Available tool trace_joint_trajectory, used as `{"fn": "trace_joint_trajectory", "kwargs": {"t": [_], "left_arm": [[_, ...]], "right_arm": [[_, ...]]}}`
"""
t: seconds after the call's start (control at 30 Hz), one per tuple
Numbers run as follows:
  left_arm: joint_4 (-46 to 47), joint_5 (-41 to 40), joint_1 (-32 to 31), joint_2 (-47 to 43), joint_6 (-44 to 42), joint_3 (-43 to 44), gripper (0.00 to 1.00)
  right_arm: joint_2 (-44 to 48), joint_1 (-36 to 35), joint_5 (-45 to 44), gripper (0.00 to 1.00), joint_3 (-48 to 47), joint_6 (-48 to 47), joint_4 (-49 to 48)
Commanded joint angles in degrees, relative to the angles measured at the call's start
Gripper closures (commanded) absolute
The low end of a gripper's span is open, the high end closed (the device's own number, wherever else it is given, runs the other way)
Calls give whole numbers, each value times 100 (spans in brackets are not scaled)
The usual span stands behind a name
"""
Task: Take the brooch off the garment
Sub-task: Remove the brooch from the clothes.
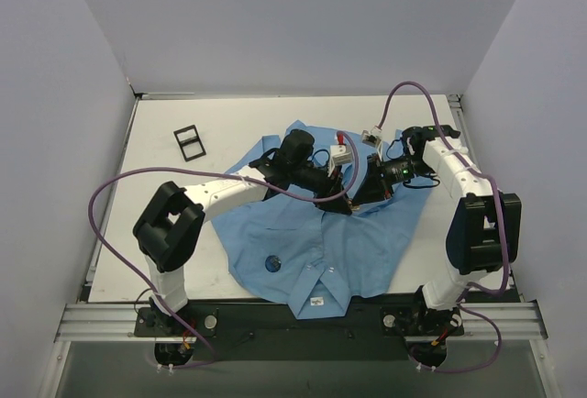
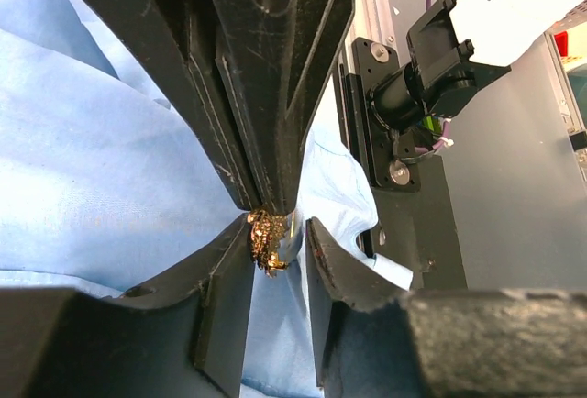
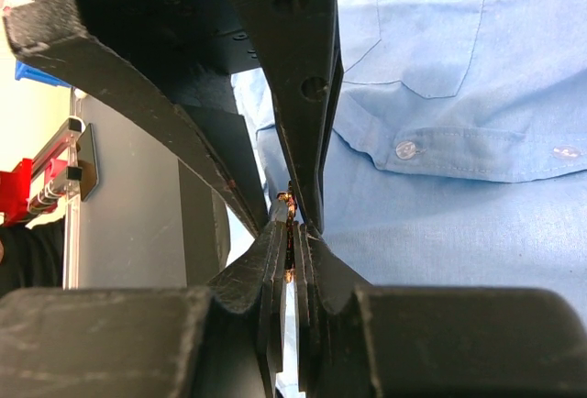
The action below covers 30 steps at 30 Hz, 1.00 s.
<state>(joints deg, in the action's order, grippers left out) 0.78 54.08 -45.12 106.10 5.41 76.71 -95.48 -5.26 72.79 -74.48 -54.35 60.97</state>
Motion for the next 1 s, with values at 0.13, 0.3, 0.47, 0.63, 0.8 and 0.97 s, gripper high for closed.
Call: {"fn": "trace_joint_trajectory", "kwargs": {"t": [0.13, 0.3, 0.47, 0.63, 0.8, 0.97], "left_arm": [[292, 41, -14, 104, 39, 46, 65], [283, -82, -5, 121, 101, 64, 66], [353, -82, 4, 156, 294, 107, 67], [415, -117, 12, 235, 478, 143, 70], [362, -240, 12, 270, 505, 178, 71], [292, -381, 12, 305, 558, 213, 71]], "right_arm": [[-14, 33, 472, 100, -225, -269, 337], [-23, 33, 490, 100, -225, -287, 363], [-32, 25, 472, 100, -225, -322, 389], [-23, 25, 464, 100, -216, -348, 407], [-23, 25, 446, 100, -216, -384, 433], [-14, 25, 429, 100, -208, -419, 451]]}}
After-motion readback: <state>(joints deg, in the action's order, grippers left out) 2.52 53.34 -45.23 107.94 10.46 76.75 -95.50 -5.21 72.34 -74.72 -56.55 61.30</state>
